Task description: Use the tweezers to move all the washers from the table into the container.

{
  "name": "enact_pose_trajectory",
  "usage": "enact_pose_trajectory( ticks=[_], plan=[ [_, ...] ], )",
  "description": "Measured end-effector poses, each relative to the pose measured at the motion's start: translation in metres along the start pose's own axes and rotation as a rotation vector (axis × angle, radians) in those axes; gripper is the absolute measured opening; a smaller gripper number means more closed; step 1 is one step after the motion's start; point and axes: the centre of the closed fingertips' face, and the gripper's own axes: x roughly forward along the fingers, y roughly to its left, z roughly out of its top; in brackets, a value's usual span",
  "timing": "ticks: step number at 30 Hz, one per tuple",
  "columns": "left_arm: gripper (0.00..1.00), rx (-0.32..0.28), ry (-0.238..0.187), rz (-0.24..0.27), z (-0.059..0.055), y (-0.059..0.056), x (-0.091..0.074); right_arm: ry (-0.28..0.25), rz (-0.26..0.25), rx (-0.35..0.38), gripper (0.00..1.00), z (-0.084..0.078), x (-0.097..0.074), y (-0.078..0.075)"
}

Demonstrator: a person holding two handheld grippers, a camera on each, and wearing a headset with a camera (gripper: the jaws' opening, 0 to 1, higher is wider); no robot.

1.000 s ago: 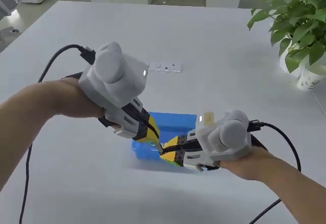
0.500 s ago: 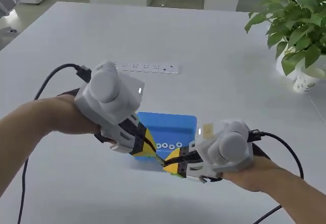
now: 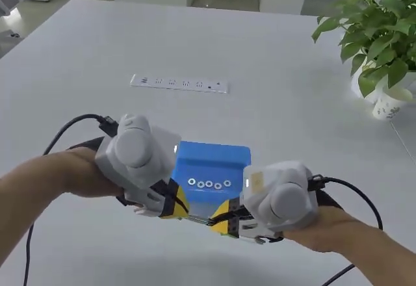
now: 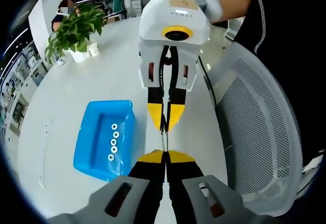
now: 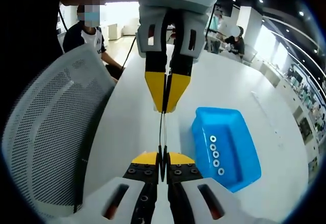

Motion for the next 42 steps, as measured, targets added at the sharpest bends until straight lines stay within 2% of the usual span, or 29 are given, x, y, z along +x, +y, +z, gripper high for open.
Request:
enact_pose_trajectory(
  ticks=[13,18,22,25,30,32,34,37,42],
  plan=[
    [0.04,0.029,0.057,0.008,-0.023,-0.005,0.018,0.064,0.029,0.003,0.05,-0.017,0.012,0.009],
    [0.07,0.021,0.053,0.023,-0.026,-0.004,0.016,0.098,0.043,-0.002,0.05,-0.026,0.017,0.013],
    [0.14,-0.016,0.042,0.034,-0.033,-0.006,0.013,0.119,0.049,0.002,0.05,-0.032,0.021,0.016],
    [0.21,-0.054,0.012,0.055,-0.036,-0.009,0.010,0.133,0.051,0.001,0.05,-0.036,0.024,0.018],
    [0.27,-0.140,-0.107,0.120,-0.034,-0.014,0.000,0.164,0.060,0.000,0.06,-0.043,0.029,0.021],
    [0.29,-0.165,-0.142,0.138,-0.034,-0.016,-0.004,0.171,0.064,-0.007,0.06,-0.044,0.031,0.022],
    [0.30,-0.195,-0.174,0.169,-0.035,-0.017,-0.009,0.179,0.066,-0.008,0.06,-0.046,0.032,0.023],
    [0.34,-0.235,-0.249,0.241,-0.032,-0.016,-0.018,0.185,0.065,-0.014,0.06,-0.047,0.033,0.023],
    [0.39,-0.263,-0.276,0.274,-0.037,-0.020,-0.024,0.191,0.070,-0.014,0.06,-0.049,0.038,0.025]
  ],
)
